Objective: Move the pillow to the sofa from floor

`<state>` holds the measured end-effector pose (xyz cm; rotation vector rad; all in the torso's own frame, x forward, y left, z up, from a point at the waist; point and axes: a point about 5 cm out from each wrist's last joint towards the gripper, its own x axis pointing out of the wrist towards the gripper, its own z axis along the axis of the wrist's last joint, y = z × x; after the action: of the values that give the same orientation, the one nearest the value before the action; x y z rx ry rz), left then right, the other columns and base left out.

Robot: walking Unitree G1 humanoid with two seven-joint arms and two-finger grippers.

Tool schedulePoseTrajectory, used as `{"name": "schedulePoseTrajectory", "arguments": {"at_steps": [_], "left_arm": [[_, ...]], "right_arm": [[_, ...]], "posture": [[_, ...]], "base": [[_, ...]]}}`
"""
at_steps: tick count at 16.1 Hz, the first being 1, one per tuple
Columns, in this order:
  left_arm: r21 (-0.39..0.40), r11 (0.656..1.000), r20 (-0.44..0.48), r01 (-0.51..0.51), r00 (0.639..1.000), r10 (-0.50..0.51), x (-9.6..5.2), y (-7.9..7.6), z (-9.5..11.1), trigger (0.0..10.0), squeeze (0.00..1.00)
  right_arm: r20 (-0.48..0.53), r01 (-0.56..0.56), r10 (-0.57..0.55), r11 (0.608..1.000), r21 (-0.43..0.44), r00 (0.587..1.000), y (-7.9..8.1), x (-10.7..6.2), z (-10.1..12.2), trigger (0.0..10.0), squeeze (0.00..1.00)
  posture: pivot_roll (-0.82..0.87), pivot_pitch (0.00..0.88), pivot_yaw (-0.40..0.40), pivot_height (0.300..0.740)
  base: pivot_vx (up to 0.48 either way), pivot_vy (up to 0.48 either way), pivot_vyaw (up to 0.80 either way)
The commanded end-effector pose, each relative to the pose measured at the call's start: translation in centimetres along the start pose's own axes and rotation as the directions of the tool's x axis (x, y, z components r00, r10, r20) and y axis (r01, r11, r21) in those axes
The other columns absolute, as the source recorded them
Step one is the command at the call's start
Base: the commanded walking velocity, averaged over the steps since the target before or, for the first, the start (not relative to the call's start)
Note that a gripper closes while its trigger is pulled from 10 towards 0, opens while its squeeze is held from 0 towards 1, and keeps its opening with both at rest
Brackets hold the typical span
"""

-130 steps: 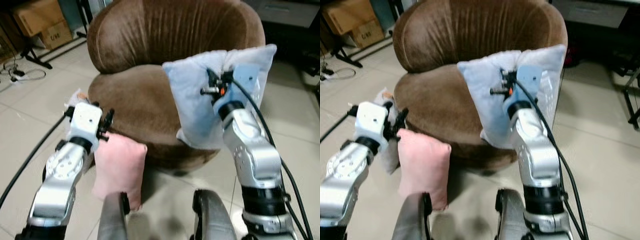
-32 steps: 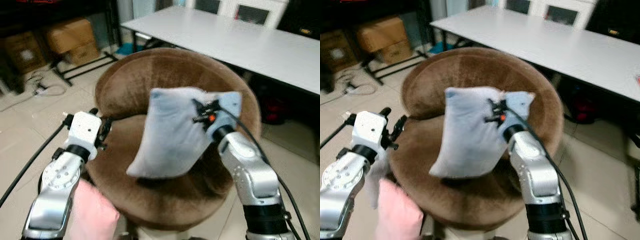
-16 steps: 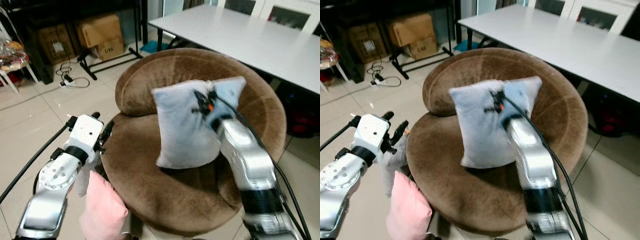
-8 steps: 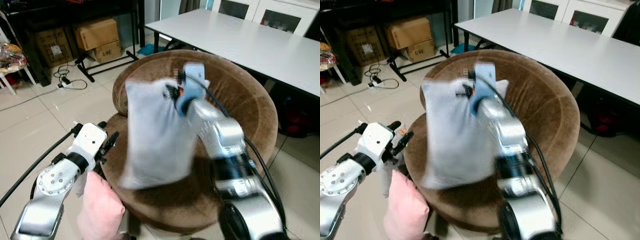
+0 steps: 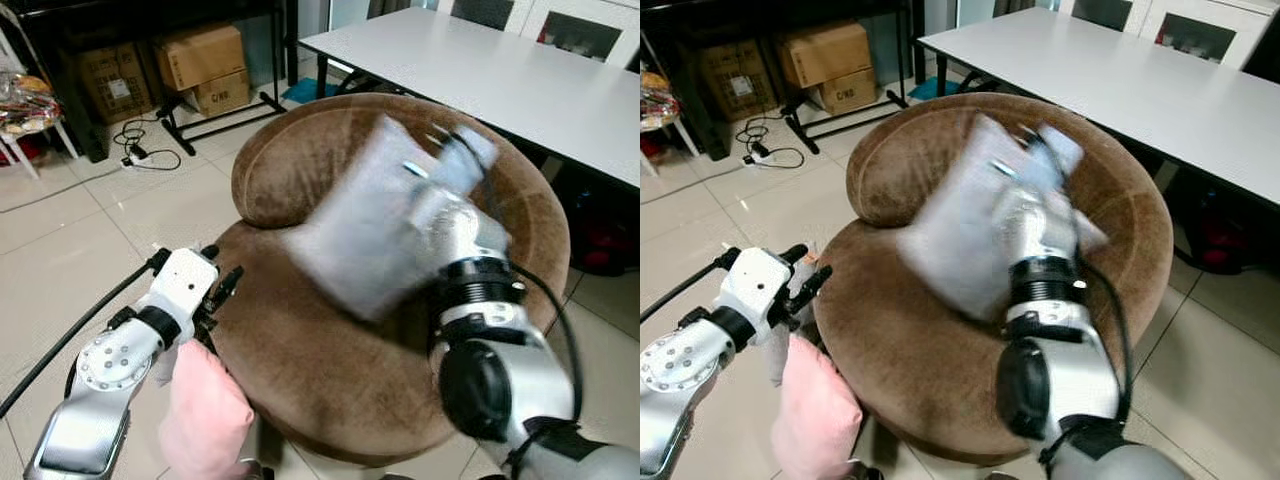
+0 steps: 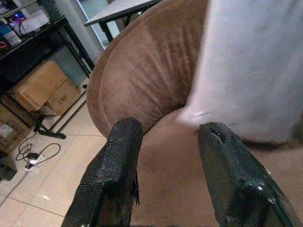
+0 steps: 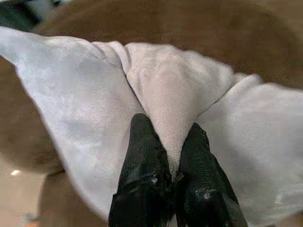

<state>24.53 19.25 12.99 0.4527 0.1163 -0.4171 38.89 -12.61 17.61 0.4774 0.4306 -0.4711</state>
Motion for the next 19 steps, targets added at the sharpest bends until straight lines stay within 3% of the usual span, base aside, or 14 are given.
{"name": "schedulePoseTrajectory", "arguments": {"at_steps": [1, 4, 6, 10, 12, 13, 14, 15, 16, 17, 18, 19], "left_arm": [[-0.001, 1.000, 0.002, 0.021, 1.000, -0.021, 0.0, -0.2, 0.1, 10.0, 0.00], [-0.007, 0.999, -0.002, 0.043, 0.999, -0.043, -0.1, -0.4, 0.1, 10.0, 0.00], [-0.005, 0.999, -0.001, 0.043, 0.999, -0.043, -0.1, -0.3, 0.1, 10.0, 0.00], [-0.007, 1.000, -0.010, 0.029, 1.000, -0.029, -0.8, 0.2, 0.0, 10.0, 0.00], [-0.012, 0.999, -0.009, 0.045, 0.999, -0.045, -0.9, -0.1, 0.1, 10.0, 0.00], [-0.014, 0.998, -0.005, 0.058, 0.998, -0.058, -0.9, -0.3, 0.2, 10.0, 0.00], [-0.015, 0.998, -0.001, 0.066, 0.998, -0.066, -0.8, -0.5, 0.3, 10.0, 0.00], [-0.016, 0.998, 0.003, 0.069, 0.998, -0.069, -0.8, -0.5, 0.4, 10.0, 0.00], [-0.017, 0.997, 0.006, 0.073, 0.997, -0.072, -0.7, -0.6, 0.5, 10.0, 0.00], [-0.018, 0.996, 0.009, 0.082, 0.997, -0.081, -0.6, -0.7, 0.5, 10.0, 0.00], [-0.019, 0.996, 0.009, 0.085, 0.996, -0.085, -0.5, -0.7, 0.5, 10.0, 0.00], [-0.021, 0.995, 0.012, 0.095, 0.995, -0.095, -0.4, -1.0, 0.6, 10.0, 0.00]], "right_arm": [[0.047, 0.031, -0.034, 0.998, 0.061, 0.998, 0.1, -0.1, 1.7, 10.0, 0.00], [0.007, 0.116, -0.117, 0.988, 0.104, 0.993, -0.8, 1.1, 1.2, 10.0, 0.00], [-0.057, 0.170, -0.167, 0.984, 0.059, 0.984, -1.0, 1.5, 0.2, 10.0, 0.00], [-0.016, 0.075, -0.074, 0.996, 0.049, 0.997, 1.1, 0.8, 1.1, 10.0, 0.00], [0.039, 0.023, -0.021, 0.997, -0.069, 0.999, 2.0, 0.4, 1.5, 10.0, 0.00], [0.077, -0.084, 0.097, 0.983, -0.164, 0.992, 3.1, 0.0, 2.1, 10.0, 0.00], [0.088, -0.210, 0.242, 0.938, -0.275, 0.966, 4.1, -0.6, 2.7, 10.0, 0.00], [0.078, -0.287, 0.327, 0.901, -0.324, 0.942, 4.3, -1.0, 3.0, 10.0, 0.00], [0.049, -0.322, 0.362, 0.878, -0.355, 0.931, 4.1, -1.1, 3.2, 10.0, 0.00], [-0.021, -0.423, 0.451, 0.818, -0.391, 0.892, 3.8, -1.5, 3.3, 10.0, 0.00], [-0.059, -0.471, 0.490, 0.788, -0.396, 0.870, 3.7, -1.8, 3.3, 10.0, 0.00], [-0.147, -0.519, 0.516, 0.717, -0.465, 0.844, 2.8, -2.5, 3.5, 10.0, 0.00]], "posture": [[0.02, 0.000, -0.033, 0.740], [0.02, 0.000, -0.027, 0.740], [0.03, 0.000, -0.030, 0.740], [0.05, 0.000, -0.049, 0.740], [0.05, 0.000, -0.049, 0.740], [0.04, 0.000, -0.045, 0.740], [0.04, 0.000, -0.044, 0.740], [0.04, 0.000, -0.044, 0.740], [0.02, 0.000, -0.037, 0.740], [0.02, 0.000, -0.037, 0.740], [0.01, 0.000, -0.034, 0.740], [0.01, 0.000, -0.035, 0.740]], "base": [[0.000, 0.000, 0.00], [0.000, 0.000, 0.00], [0.000, 0.000, 0.00], [0.000, 0.000, 0.00], [0.000, 0.000, 0.00], [0.000, 0.000, 0.00], [0.000, 0.000, 0.00], [0.000, 0.000, 0.00], [0.000, 0.000, 0.00], [0.000, 0.000, 0.00], [0.000, 0.000, 0.00], [0.000, 0.000, 0.00]]}}
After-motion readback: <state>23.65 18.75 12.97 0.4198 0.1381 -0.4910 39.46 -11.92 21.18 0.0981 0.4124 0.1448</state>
